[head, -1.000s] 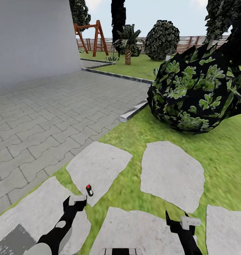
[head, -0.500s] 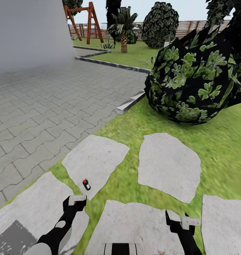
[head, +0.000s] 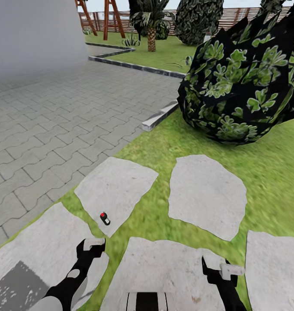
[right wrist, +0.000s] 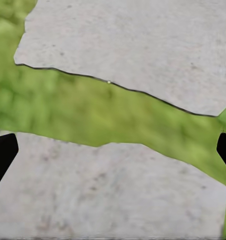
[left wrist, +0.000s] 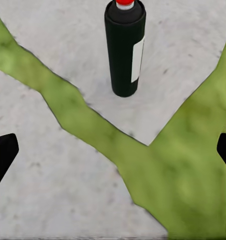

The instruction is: Pick up the pesticide atomizer in the garden and spray insectifuge to fully cover both potted plants in the garden.

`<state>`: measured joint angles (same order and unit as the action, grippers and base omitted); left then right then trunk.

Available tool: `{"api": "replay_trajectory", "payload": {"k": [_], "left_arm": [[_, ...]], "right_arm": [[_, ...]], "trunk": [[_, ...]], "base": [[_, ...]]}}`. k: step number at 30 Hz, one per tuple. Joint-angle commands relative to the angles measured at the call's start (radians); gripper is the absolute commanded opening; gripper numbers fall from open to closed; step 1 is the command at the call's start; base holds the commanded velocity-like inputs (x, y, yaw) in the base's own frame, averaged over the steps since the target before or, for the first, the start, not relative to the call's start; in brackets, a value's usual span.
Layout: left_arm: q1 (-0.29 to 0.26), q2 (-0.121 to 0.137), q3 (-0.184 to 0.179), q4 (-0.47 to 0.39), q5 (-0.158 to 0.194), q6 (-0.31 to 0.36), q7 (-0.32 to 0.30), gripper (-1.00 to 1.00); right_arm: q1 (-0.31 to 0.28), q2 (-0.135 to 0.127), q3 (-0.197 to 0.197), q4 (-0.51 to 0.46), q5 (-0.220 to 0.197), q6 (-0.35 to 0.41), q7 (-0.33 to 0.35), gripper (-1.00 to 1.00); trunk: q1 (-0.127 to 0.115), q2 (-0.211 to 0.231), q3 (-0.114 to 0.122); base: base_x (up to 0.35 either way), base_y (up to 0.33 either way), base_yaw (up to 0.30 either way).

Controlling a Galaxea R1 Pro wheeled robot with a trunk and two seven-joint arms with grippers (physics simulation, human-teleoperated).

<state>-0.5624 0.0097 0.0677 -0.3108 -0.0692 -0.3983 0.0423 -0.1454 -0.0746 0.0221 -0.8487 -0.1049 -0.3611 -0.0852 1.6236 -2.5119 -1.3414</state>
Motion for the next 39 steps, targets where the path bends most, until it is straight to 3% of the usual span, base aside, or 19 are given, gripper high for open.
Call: {"api": "replay_trajectory", "payload": {"k": [1, 11, 18, 39], "left_arm": [[-0.001, 0.000, 0.004, 0.001, -0.007, -0.004, 0.002, 1.00], [-0.001, 0.000, 0.004, 0.001, -0.007, -0.004, 0.002, 1.00], [-0.001, 0.000, 0.004, 0.000, -0.007, -0.006, 0.002, 1.00], [-0.001, 0.000, 0.004, -0.001, -0.007, -0.008, 0.002, 1.00]], "right_arm": [[0.000, -0.001, 0.002, 0.000, -0.010, -0.004, 0.000, 1.00], [0.000, -0.001, 0.002, 0.000, -0.010, -0.004, 0.001, 1.00], [0.000, -0.001, 0.002, 0.000, -0.010, -0.004, 0.001, 1.00], [0.000, -0.001, 0.002, -0.001, -0.010, -0.004, 0.001, 1.00]], "trunk": [[0.000, 0.000, -0.005], [0.005, -0.003, -0.043], [0.005, -0.003, -0.043], [0.005, -0.003, -0.043]], "base": [[0.000, 0.000, 0.000], [0.000, 0.000, 0.000], [0.011, 0.000, 0.000], [0.210, 0.000, 0.000]]}}
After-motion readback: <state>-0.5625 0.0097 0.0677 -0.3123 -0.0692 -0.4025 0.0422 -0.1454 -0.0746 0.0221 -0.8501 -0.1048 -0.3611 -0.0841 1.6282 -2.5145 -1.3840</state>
